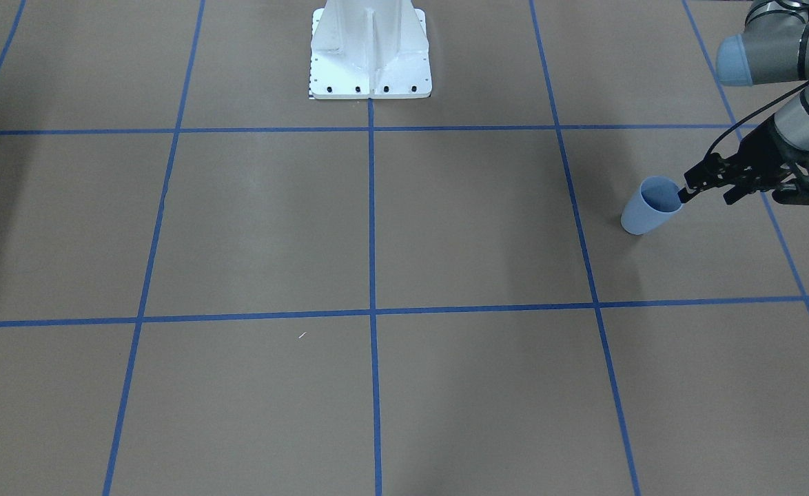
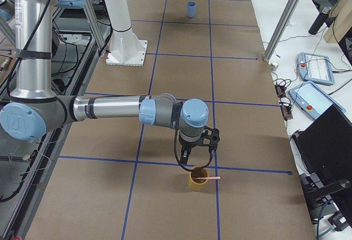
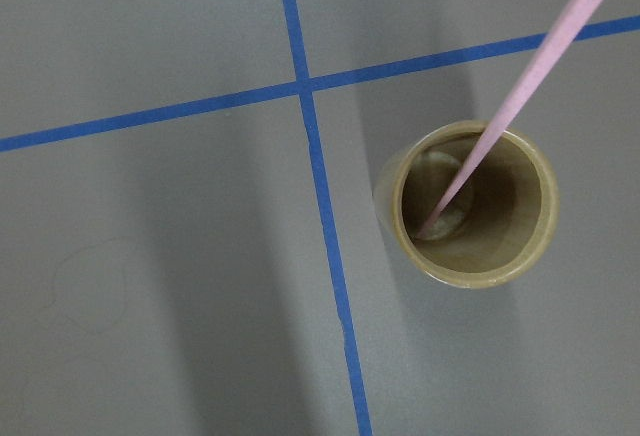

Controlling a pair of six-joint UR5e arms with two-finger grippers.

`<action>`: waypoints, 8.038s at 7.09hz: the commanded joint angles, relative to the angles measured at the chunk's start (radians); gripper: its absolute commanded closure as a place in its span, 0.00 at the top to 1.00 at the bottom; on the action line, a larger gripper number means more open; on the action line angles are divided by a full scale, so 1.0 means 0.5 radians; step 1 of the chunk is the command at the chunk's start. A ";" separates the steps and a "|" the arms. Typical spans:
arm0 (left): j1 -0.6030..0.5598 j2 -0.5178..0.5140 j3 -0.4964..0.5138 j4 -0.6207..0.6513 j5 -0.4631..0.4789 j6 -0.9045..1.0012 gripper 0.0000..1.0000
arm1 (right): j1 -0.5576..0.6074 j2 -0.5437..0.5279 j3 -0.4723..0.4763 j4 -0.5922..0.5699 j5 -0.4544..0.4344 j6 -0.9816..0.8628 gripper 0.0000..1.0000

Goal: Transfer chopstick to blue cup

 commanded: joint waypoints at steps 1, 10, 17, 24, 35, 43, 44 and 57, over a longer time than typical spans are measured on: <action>0.090 0.000 0.024 -0.009 0.003 -0.010 0.98 | 0.000 0.003 -0.003 0.000 -0.004 0.000 1.00; 0.128 -0.022 0.019 0.016 -0.036 -0.023 0.00 | 0.000 0.006 0.012 0.000 -0.019 -0.006 1.00; 0.556 -1.495 0.170 0.899 0.214 -1.285 0.00 | -0.006 -0.007 0.101 0.003 -0.010 -0.009 1.00; 0.732 -2.050 1.070 0.605 0.586 -1.431 0.00 | -0.018 -0.010 0.120 0.112 0.107 0.055 1.00; 0.601 -1.562 0.229 0.870 0.541 -1.192 0.98 | -0.018 -0.028 0.098 0.144 0.061 -0.344 1.00; 0.477 -1.353 -0.031 0.988 0.494 -0.986 0.98 | 0.276 0.414 -0.681 -0.009 0.014 -1.052 1.00; 0.474 -1.359 -0.031 0.988 0.494 -0.986 0.98 | 0.273 0.414 -0.687 -0.003 0.011 -0.828 1.00; 0.459 -1.341 0.015 0.973 0.513 -0.980 0.98 | 0.160 0.656 -1.101 0.221 0.011 -0.144 0.54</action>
